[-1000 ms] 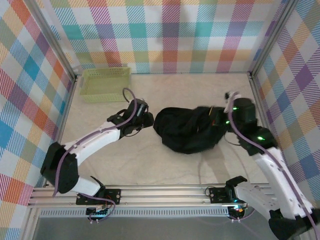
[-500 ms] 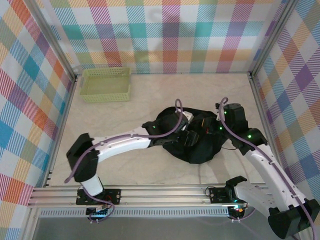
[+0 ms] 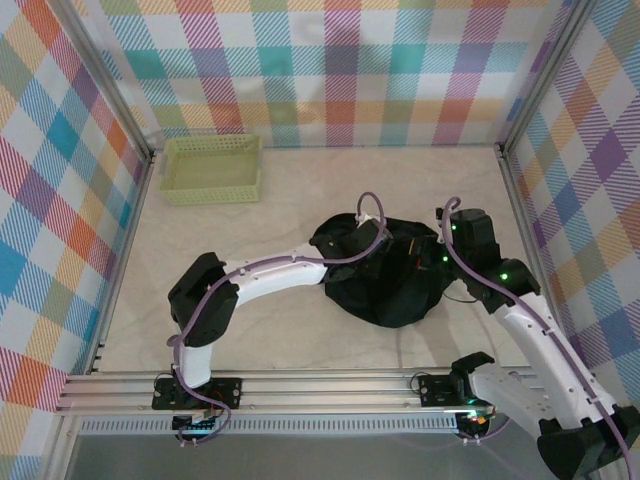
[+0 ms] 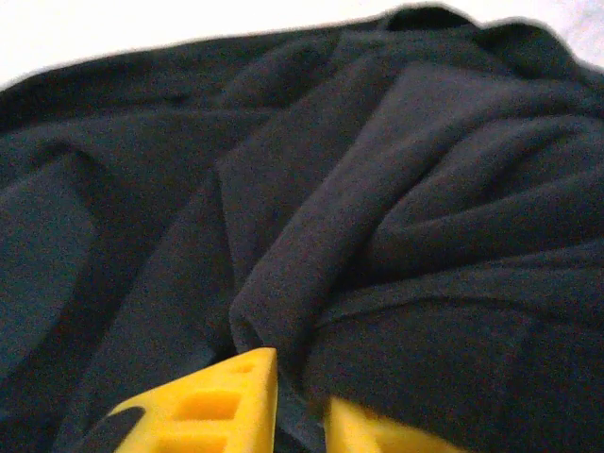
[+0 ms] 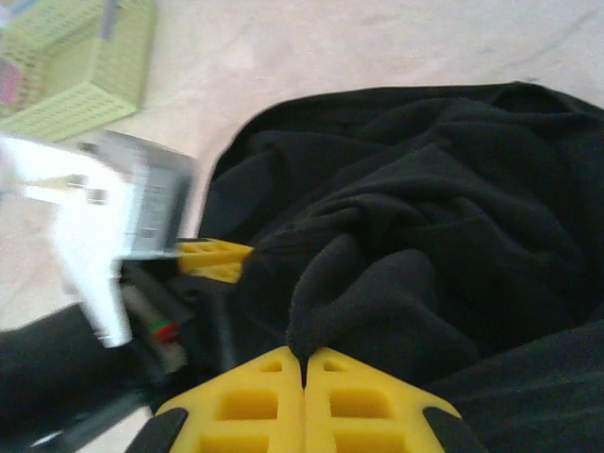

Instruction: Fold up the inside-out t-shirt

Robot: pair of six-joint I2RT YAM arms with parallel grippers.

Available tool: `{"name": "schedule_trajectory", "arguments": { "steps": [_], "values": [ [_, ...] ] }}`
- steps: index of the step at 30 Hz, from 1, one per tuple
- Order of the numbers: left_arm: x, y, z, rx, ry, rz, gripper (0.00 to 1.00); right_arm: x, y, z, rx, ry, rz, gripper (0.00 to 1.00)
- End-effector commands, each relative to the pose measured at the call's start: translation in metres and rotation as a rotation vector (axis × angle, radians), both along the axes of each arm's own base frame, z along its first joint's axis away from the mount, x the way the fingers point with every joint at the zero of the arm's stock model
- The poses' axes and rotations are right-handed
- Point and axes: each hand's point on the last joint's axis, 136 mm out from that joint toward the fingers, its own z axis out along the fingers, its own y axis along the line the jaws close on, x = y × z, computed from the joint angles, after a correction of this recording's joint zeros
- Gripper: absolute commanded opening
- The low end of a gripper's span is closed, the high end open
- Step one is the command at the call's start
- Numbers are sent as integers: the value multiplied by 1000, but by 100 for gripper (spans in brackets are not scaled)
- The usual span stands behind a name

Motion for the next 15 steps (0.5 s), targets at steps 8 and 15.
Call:
{"name": "schedule_trajectory", "arguments": {
  "steps": [8, 15],
  "values": [
    [34, 45, 153, -86, -216, 22, 0, 41, -21, 54, -153, -160, -85, 0],
    [-1, 65, 243, -252, -302, -63, 0, 41, -13, 117, -111, -337, -26, 0]
  ]
}}
